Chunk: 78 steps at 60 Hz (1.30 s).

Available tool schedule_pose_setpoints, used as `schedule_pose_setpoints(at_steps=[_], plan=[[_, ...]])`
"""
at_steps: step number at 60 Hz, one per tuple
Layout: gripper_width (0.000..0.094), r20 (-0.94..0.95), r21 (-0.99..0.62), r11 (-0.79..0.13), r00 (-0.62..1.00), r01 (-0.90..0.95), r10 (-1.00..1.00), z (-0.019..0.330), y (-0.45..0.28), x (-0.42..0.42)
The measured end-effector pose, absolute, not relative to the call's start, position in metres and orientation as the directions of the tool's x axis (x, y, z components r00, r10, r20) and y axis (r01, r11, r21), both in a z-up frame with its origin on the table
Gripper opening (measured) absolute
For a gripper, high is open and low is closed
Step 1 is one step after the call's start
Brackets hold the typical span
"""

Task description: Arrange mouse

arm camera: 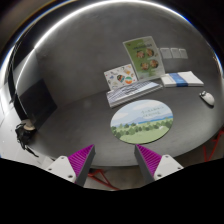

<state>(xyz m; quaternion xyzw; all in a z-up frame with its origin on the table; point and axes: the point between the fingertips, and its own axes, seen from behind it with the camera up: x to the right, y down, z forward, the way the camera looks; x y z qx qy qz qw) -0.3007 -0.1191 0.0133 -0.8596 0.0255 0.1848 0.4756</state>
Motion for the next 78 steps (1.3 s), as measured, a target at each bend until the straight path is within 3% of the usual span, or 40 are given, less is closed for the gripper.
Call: schedule_pose_setpoints(at_steps=[15,40,46,60,64,72,78], plan=[[0.0830,-0.292,-0.819,-0.523,0.956,-0.238,0.021,0.019,-0.116,-0.211],[0.0823,0.020,-0.884,-0.466,0.997,-0.019,-0.080,0.007,-0.049,0.087],[0.0820,0.018,-0.859,-0.512,0.998,-0.016,-0.062,-0.012,-0.026,0.114],[0.0793,-0.030,-0.846,-0.532,0.999,-0.035,-0.019,-0.012,0.019,0.126],[0.0550,-0.035,-0.848,-0.528,0.999,-0.041,-0.022,-0.013,0.018,0.127],[0.0443,-0.027,-0.851,-0.524,0.999,-0.041,-0.034,-0.010,0.016,0.129],[0.0433,-0.026,-0.851,-0.523,0.997,-0.057,-0.067,0.003,0.009,0.134]])
